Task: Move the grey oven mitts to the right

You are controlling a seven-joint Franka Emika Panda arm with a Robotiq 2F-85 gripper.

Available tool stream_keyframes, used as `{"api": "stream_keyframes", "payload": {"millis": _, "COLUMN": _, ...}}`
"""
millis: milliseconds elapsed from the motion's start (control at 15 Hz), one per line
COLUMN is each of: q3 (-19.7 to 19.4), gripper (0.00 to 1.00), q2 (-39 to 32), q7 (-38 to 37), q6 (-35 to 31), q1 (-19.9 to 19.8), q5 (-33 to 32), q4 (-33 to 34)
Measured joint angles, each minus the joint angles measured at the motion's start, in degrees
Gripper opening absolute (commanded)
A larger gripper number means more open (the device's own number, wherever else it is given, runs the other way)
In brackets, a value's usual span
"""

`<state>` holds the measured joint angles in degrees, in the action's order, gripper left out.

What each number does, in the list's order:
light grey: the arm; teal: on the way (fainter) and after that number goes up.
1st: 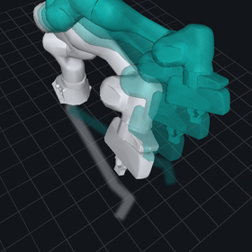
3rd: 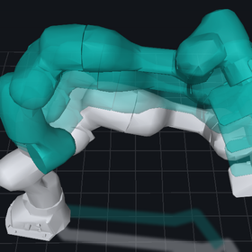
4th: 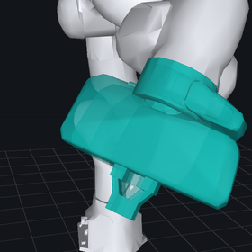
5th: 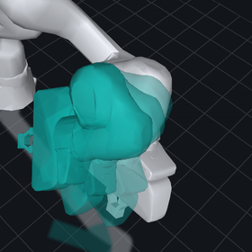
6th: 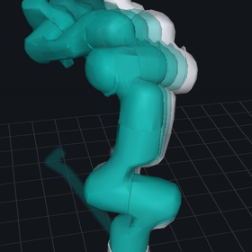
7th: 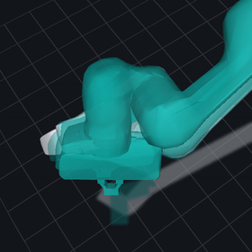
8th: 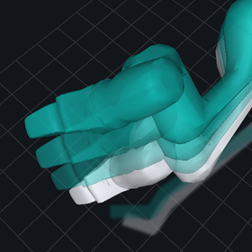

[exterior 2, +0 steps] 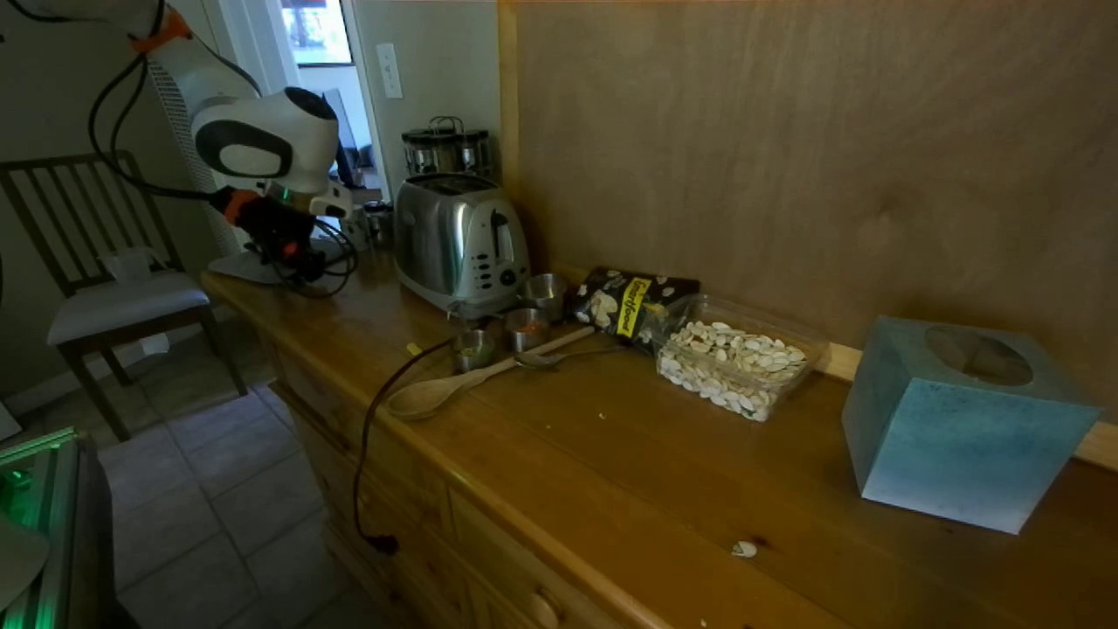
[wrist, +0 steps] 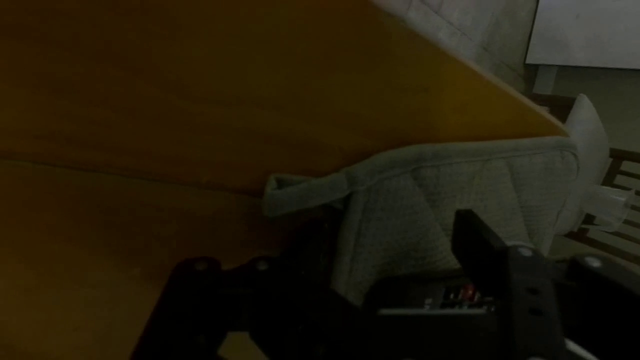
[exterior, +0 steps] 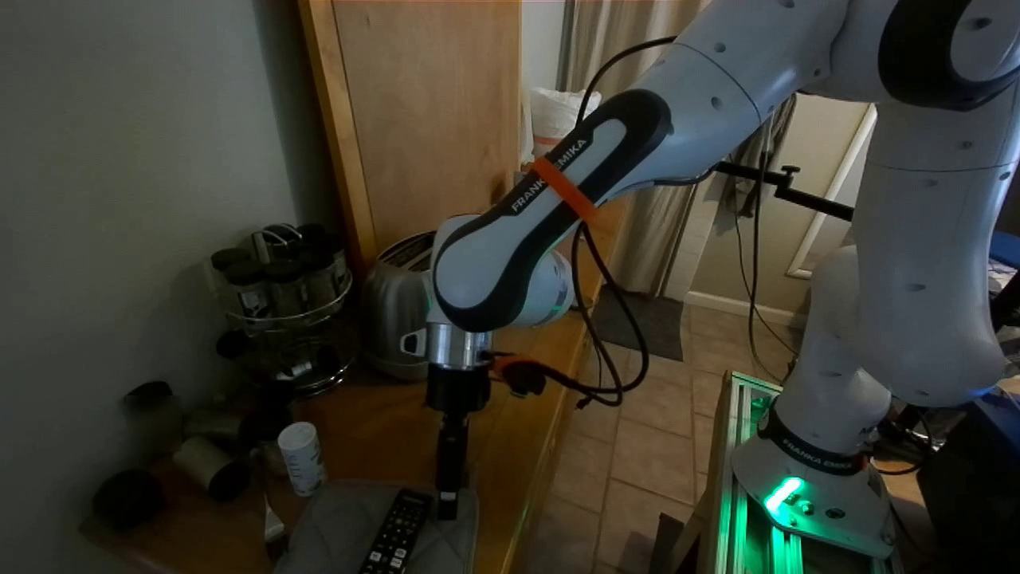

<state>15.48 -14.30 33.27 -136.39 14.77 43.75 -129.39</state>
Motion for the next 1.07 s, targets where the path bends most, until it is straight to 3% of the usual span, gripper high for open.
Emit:
{"api": "stream_keyframes", "payload": {"millis": 200, "q3": 0.29, "gripper": 0.64, "q2": 0.11, "q7": -2.00, "q6": 0.00, "q1": -0.01, "q5": -1.58, "q4": 0.13}}
{"api": "stream_keyframes", "payload": {"millis": 333, "q3": 0.41, "gripper": 0.60, "q2": 0.23, "q7": -2.96, "q6": 0.00, "q1": -0.01, "q5": -2.23, "q4": 0.21}}
{"api": "stream_keyframes", "payload": {"millis": 533, "q3": 0.53, "gripper": 0.44, "q2": 0.34, "q7": -4.17, "q6": 0.00, "q1": -0.03, "q5": -2.87, "q4": 0.34}}
{"api": "stream_keyframes", "payload": {"millis": 733, "q3": 0.56, "gripper": 0.39, "q2": 0.58, "q7": -5.22, "q6": 0.00, "q1": -0.05, "q5": -3.57, "q4": 0.34}}
{"api": "stream_keyframes", "payload": {"millis": 1067, "q3": 0.67, "gripper": 0.44, "q2": 0.89, "q7": -6.81, "q6": 0.00, "q1": -0.05, "q5": -3.95, "q4": 0.34}}
